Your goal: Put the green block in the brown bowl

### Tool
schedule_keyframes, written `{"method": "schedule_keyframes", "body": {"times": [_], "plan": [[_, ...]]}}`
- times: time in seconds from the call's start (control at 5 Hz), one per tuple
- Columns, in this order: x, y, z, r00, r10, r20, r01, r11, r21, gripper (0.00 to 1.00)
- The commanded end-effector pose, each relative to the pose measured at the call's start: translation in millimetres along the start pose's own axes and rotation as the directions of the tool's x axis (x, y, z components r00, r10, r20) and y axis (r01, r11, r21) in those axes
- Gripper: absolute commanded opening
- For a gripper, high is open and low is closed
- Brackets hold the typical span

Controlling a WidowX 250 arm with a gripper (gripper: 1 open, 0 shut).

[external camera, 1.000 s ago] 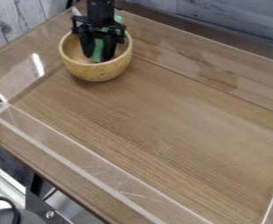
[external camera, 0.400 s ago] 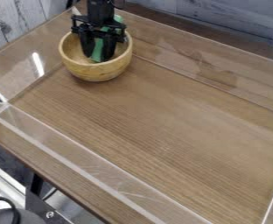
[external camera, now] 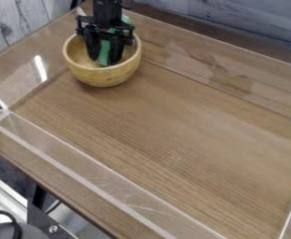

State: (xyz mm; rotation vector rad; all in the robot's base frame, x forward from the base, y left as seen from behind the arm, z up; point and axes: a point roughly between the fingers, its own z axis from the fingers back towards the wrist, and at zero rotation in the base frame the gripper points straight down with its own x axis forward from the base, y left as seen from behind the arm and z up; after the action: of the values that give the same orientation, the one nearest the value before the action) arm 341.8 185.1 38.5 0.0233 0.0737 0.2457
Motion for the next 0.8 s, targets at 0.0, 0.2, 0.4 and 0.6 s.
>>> {"method": "schedule_keyframes", "body": {"times": [0.0,0.2,0.4,0.6], "plan": [[6.2,2.5,7.8,0.999,0.014,0.031,-0.014,1.000,0.009,0.00],[6.6,2.0,6.8,1.000,0.015,0.028,-0.015,1.000,0.007,0.00],[6.7,1.4,6.5,1.000,0.015,0.026,-0.015,1.000,0.004,0.00],[5.9,0.6,10.3,1.000,0.016,0.027,-0.016,1.000,0.002,1.00]]}}
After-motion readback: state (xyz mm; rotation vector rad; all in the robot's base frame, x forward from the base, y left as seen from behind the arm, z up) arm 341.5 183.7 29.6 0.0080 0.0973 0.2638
